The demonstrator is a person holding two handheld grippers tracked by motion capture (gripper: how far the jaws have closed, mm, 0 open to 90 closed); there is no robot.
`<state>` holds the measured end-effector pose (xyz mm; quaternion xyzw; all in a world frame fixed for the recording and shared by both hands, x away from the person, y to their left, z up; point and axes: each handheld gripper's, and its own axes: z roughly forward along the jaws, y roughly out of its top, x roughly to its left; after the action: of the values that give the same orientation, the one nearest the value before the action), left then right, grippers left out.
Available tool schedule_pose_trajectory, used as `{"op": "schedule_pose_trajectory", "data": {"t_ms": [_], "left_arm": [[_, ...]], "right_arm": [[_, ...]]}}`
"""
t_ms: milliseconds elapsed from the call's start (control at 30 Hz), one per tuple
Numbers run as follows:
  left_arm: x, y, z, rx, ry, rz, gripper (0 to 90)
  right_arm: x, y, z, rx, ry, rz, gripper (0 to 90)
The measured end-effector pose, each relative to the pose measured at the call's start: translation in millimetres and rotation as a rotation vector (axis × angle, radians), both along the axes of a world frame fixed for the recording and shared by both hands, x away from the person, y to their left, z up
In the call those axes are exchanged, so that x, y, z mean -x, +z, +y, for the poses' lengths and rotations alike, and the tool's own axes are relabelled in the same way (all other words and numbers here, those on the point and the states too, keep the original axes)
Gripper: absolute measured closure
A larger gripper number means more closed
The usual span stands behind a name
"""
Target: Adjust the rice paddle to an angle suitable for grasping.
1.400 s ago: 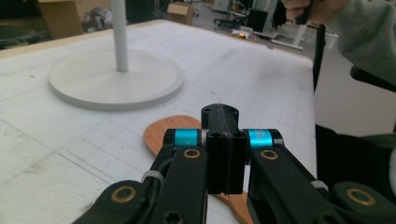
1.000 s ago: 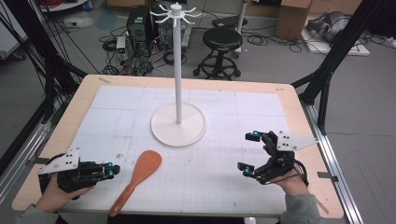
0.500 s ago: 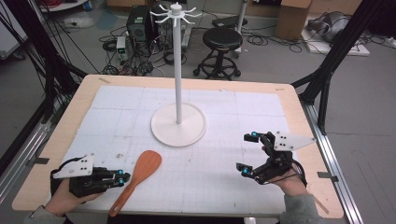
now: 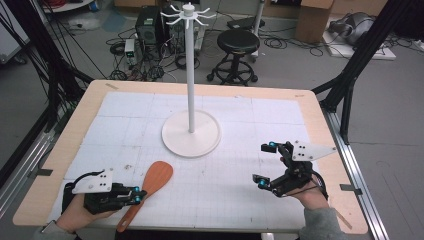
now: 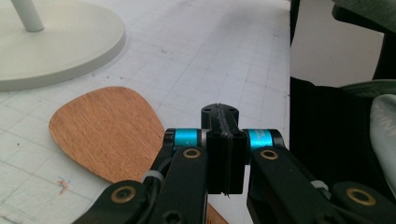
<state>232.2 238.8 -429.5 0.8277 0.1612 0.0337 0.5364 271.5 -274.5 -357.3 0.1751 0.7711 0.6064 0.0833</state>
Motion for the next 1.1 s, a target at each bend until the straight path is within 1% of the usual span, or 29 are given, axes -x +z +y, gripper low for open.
{"op": "schedule_pose_trajectory", "data": {"t_ms": [67,100,167,267,367,400,500,533,600,633,700,833,900,967,1000,1067,1100], "left_arm": [[-0.8,-1.8,-1.0,-0.014,0.005,0.014,89.5],[-0.8,-1.8,-1.0,-0.014,0.005,0.014,89.5],[-1.1,-3.7,-3.1,-0.03,-0.003,0.02,89.5],[-0.8,-4.6,-4.5,-0.033,-0.005,0.024,89.5],[-1.3,-5.4,-5.0,-0.04,-0.007,0.027,89.5],[-1.4,-5.8,-5.3,-0.041,-0.007,0.029,89.5],[-2.1,-6.8,-7.2,-0.046,-0.002,0.042,89.5],[-2.6,-7.3,-10.1,-0.052,-0.008,0.043,89.5],[-2.6,-7.5,-11.4,-0.059,-0.013,0.041,89.5],[-2.3,-8.7,-13.0,-0.072,-0.019,0.045,89.5],[-2.4,-9.2,-13.3,-0.076,-0.018,0.045,89.5],[-2.7,-9.6,-13.5,-0.083,-0.018,0.05,89.5],[-2.7,-10.3,-14.1,-0.095,-0.018,0.05,89.4],[-3.0,-12.4,-15.5,-0.12,-0.016,0.056,89.4],[-3.0,-12.4,-15.5,-0.12,-0.016,0.056,89.4],[-2.9,-14.0,-16.5,-0.138,-0.022,0.055,89.4],[-2.6,-14.3,-16.8,-0.139,-0.021,0.057,89.4]], "right_arm": [[0.0,0.0,-0.1,-0.001,0.001,-0.001,0.1],[0.0,0.0,-0.1,-0.001,0.001,-0.001,0.1],[0.1,-0.3,-0.1,-0.002,0.0,0.004,0.1],[-0.4,-0.9,-0.2,0.0,0.002,0.003,0.1],[-0.3,-1.2,-0.3,-0.001,0.0,0.011,0.1],[-0.8,-1.5,-0.6,-0.001,0.0,0.006,0.1],[-1.4,-2.2,-1.0,0.0,-0.003,0.008,0.1],[-1.2,-2.3,-1.0,0.003,-0.004,0.016,0.1],[-1.5,-2.7,-0.9,0.004,-0.002,0.013,0.1],[-1.3,-2.7,-0.6,0.005,-0.003,0.013,0.1],[-1.5,-2.6,-0.6,0.004,-0.001,0.007,0.1],[-1.6,-2.7,-1.1,0.004,-0.003,0.013,0.1],[-1.5,-2.6,-1.3,0.003,-0.002,0.014,0.1],[-1.5,-2.7,-1.0,0.006,-0.002,0.012,0.1],[-1.5,-2.7,-1.0,0.006,-0.002,0.012,0.1],[-1.5,-2.9,0.1,0.009,0.0,0.009,0.1],[-1.6,-3.0,0.3,0.012,0.001,0.01,0.1]]}}
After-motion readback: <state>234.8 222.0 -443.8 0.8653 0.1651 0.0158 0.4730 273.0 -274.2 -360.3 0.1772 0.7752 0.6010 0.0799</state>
